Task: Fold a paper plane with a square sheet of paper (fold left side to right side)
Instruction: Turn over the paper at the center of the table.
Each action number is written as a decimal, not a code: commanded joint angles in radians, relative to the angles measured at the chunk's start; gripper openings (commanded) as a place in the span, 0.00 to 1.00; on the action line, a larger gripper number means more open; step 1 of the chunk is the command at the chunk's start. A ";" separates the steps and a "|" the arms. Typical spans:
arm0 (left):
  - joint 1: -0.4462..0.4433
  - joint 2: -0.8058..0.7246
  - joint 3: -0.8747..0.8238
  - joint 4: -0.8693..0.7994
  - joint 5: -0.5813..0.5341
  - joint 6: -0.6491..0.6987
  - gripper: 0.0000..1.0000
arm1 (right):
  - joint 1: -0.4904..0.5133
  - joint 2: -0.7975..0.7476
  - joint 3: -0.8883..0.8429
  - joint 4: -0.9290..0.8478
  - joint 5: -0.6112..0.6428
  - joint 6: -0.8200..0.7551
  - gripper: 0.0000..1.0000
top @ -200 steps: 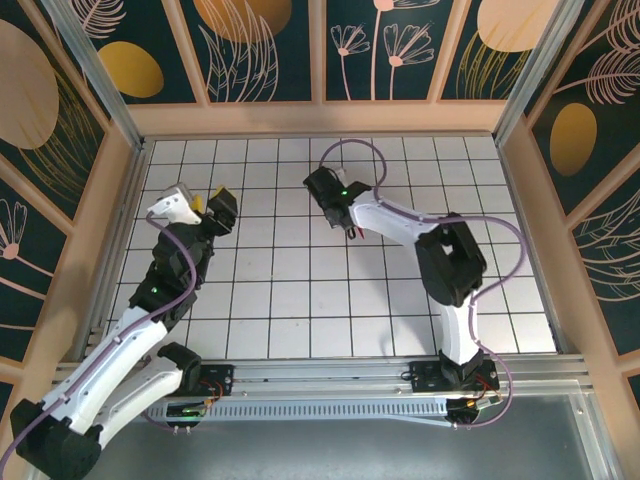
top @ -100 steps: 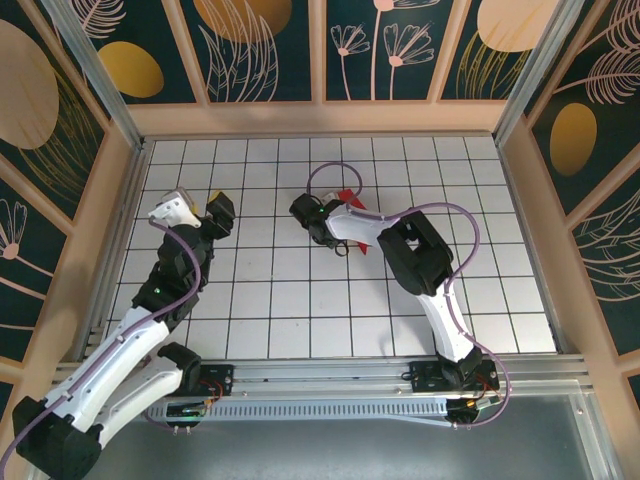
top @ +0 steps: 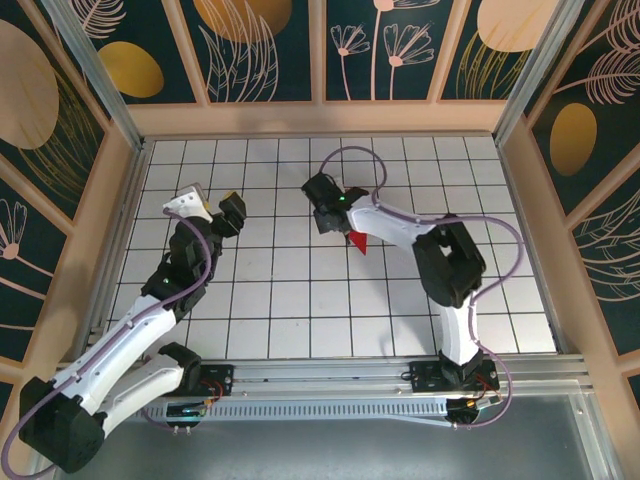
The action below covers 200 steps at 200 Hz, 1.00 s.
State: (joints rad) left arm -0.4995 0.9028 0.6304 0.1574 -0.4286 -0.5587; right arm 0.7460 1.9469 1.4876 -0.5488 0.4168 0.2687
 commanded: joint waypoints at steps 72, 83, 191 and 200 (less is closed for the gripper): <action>-0.002 0.421 0.112 0.191 0.394 -0.280 0.73 | -0.272 -0.370 -0.294 0.335 -0.330 0.075 0.89; -0.001 0.494 0.147 0.201 0.447 -0.297 0.72 | -0.307 -0.395 -0.322 0.367 -0.373 0.086 0.90; -0.005 1.002 0.436 0.348 0.677 -0.447 0.65 | -0.639 -0.541 -0.625 0.696 -0.873 0.285 0.97; -0.005 1.029 0.454 0.346 0.681 -0.456 0.65 | -0.649 -0.543 -0.629 0.694 -0.881 0.281 0.96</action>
State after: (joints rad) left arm -0.4999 1.8759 1.0229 0.4465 0.2073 -0.9649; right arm 0.1177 1.4406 0.8757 0.0681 -0.3546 0.5171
